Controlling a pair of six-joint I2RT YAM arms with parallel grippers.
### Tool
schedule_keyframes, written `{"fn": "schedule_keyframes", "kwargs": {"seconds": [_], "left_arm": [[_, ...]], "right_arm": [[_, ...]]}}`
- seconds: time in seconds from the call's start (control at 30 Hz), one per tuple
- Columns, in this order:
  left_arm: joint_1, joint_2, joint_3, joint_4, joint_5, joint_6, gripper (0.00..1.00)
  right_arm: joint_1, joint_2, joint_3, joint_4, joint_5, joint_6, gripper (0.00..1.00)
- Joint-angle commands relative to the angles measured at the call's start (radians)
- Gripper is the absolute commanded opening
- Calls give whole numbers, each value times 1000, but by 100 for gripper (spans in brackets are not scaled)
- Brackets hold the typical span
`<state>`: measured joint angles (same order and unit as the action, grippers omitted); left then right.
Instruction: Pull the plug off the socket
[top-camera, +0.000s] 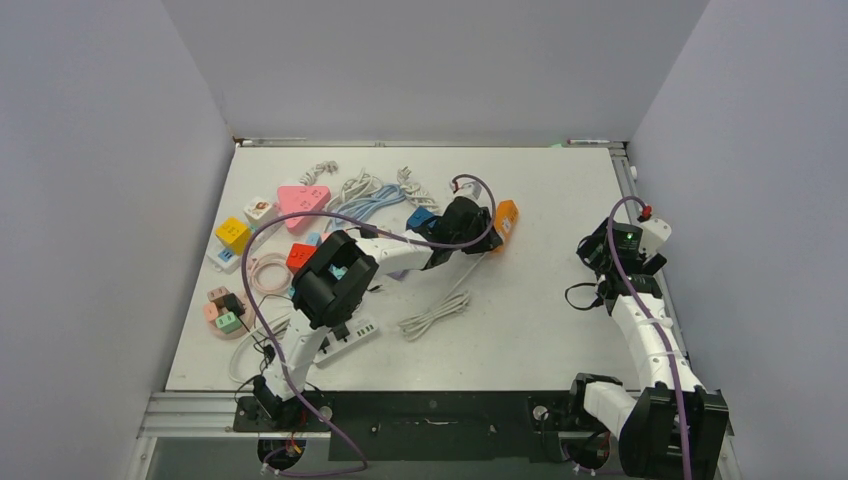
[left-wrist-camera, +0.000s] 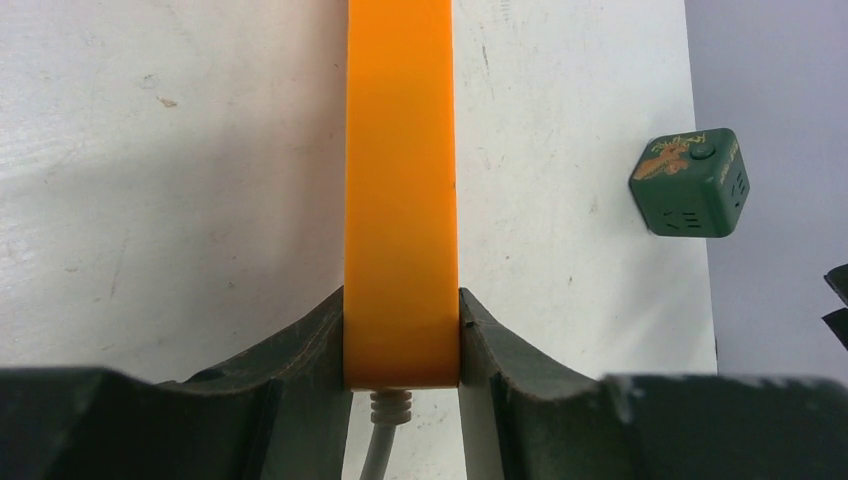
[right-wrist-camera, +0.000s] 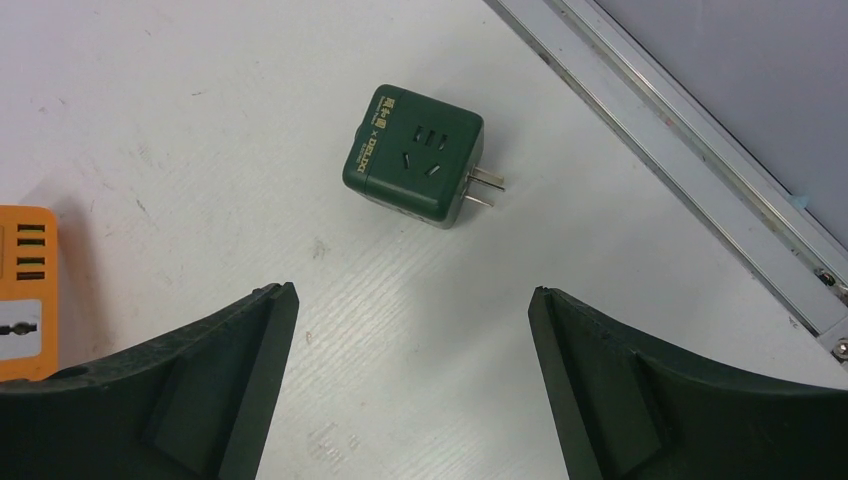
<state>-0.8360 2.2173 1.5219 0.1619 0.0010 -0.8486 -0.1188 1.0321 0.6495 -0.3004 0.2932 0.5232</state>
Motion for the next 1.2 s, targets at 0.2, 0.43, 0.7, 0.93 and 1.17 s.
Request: {"fn": "schedule_keyframes", "kwargs": {"seconds": [0.2,0.43,0.7,0.93,1.17], "left_arm": [[-13,-2,76,-61,-27,78,57],[-18,-62,59,-97,-62,145,69],[-29,-245,73,-190,-7,285,92],[78,-492,25,-450,122,364,97],[284,-687,-29,-684,259,470,97]], "right_arm": [[1,-6,4,27,-17,-14,90],[0,-10,-2,31,-28,-14,90],[3,-36,-10,68,-89,-44,90],[60,-44,-11,167,-275,-128,90],[402,43,30,341,-405,-276,90]]}}
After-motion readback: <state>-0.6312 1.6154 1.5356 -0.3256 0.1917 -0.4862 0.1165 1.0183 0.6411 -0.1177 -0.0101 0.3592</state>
